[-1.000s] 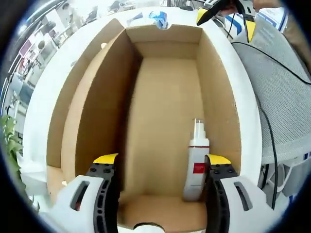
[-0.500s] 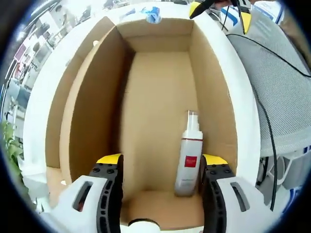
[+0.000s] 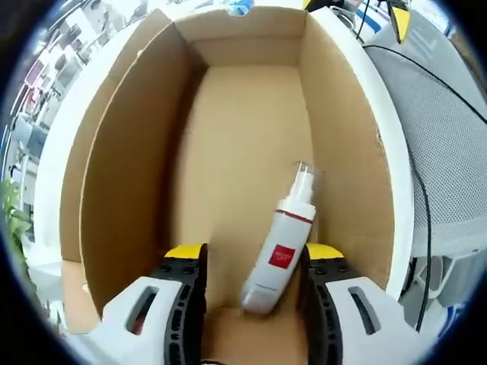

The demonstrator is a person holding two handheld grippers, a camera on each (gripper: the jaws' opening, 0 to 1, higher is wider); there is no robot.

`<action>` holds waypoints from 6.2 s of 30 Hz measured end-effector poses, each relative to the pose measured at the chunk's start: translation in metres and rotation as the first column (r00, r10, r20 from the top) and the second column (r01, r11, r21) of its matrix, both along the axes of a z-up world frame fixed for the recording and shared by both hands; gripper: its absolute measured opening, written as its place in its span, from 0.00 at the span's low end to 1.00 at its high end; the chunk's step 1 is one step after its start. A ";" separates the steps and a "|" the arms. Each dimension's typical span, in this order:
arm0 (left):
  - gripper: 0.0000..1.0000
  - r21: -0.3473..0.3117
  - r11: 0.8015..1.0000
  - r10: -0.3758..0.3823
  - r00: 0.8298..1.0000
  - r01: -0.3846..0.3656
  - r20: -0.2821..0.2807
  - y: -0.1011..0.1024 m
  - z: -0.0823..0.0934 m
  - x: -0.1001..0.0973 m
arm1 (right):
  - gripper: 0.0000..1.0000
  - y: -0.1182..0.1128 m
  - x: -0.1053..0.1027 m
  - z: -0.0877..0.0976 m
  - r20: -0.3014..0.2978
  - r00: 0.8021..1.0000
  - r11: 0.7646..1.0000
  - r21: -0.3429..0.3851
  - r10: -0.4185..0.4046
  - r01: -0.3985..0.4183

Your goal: Operate the shoe box by opening the lid, removing the specified soft item, and placing it in the target area until the item is outside and the box remains undamaged.

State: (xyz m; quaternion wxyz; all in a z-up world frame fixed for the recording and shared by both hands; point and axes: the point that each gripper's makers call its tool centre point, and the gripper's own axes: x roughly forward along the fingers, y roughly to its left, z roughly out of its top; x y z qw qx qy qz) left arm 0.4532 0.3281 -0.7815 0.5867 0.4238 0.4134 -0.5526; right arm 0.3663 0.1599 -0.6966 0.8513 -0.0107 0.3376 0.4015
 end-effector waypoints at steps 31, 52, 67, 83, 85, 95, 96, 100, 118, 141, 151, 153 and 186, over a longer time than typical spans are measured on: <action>0.20 -0.064 0.998 0.002 0.998 0.002 0.066 -0.006 0.023 -0.005 | 0.64 0.006 0.003 0.001 -0.029 0.999 1.000 0.013 0.028 -0.028; 0.20 -0.122 0.991 -0.039 0.987 0.059 0.155 -0.034 0.059 -0.007 | 0.60 0.000 0.003 0.013 -0.028 0.999 1.000 0.024 0.018 -0.017; 0.20 -0.172 0.979 -0.068 0.977 0.105 0.204 -0.063 0.079 -0.010 | 0.57 0.010 0.024 0.029 -0.026 1.000 0.997 0.070 -0.009 0.011; 0.20 -0.223 0.954 -0.136 0.953 0.199 0.271 -0.099 0.107 -0.022 | 0.56 0.030 0.041 0.022 -0.124 0.992 0.983 0.177 -0.025 0.047; 0.20 -0.224 0.949 -0.153 0.947 0.220 0.281 -0.104 0.109 -0.026 | 0.56 0.033 0.042 0.023 -0.150 0.988 0.973 0.221 -0.032 0.065; 0.20 -0.246 0.934 -0.185 0.940 0.258 0.285 -0.121 0.117 -0.037 | 0.49 0.038 0.040 0.024 -0.238 0.970 0.937 0.328 -0.042 0.120; 0.20 -0.244 0.932 -0.193 0.937 0.267 0.290 -0.121 0.117 -0.038 | 0.47 0.037 0.040 0.024 -0.241 0.970 0.935 0.332 -0.041 0.122; 0.20 -0.246 0.931 -0.196 0.938 0.269 0.286 -0.123 0.118 -0.038 | 0.40 0.033 0.042 0.027 -0.265 0.962 0.919 0.361 -0.064 0.161; 0.20 -0.248 0.929 -0.196 0.933 0.275 0.301 -0.129 0.119 -0.041 | 0.26 0.032 0.046 0.037 -0.376 0.923 0.836 0.478 -0.083 0.270; 0.20 -0.297 0.934 -0.103 0.945 0.199 0.311 -0.154 0.112 -0.046 | 0.18 0.018 0.039 0.044 -0.412 0.907 0.904 0.352 -0.084 0.243; 0.20 -0.394 0.910 0.011 0.942 0.130 0.336 -0.200 0.132 -0.026 | 0.18 -0.022 0.054 0.066 -0.392 0.918 0.952 0.254 -0.063 0.174; 0.20 -0.412 0.904 0.030 0.942 0.117 0.333 -0.210 0.135 -0.021 | 0.18 -0.031 0.057 0.070 -0.386 0.920 0.961 0.227 -0.062 0.160; 0.20 -0.552 0.830 0.268 0.923 -0.076 0.276 -0.295 0.135 0.088 | 0.18 -0.108 0.158 0.073 -0.325 0.945 0.993 -0.114 -0.049 0.012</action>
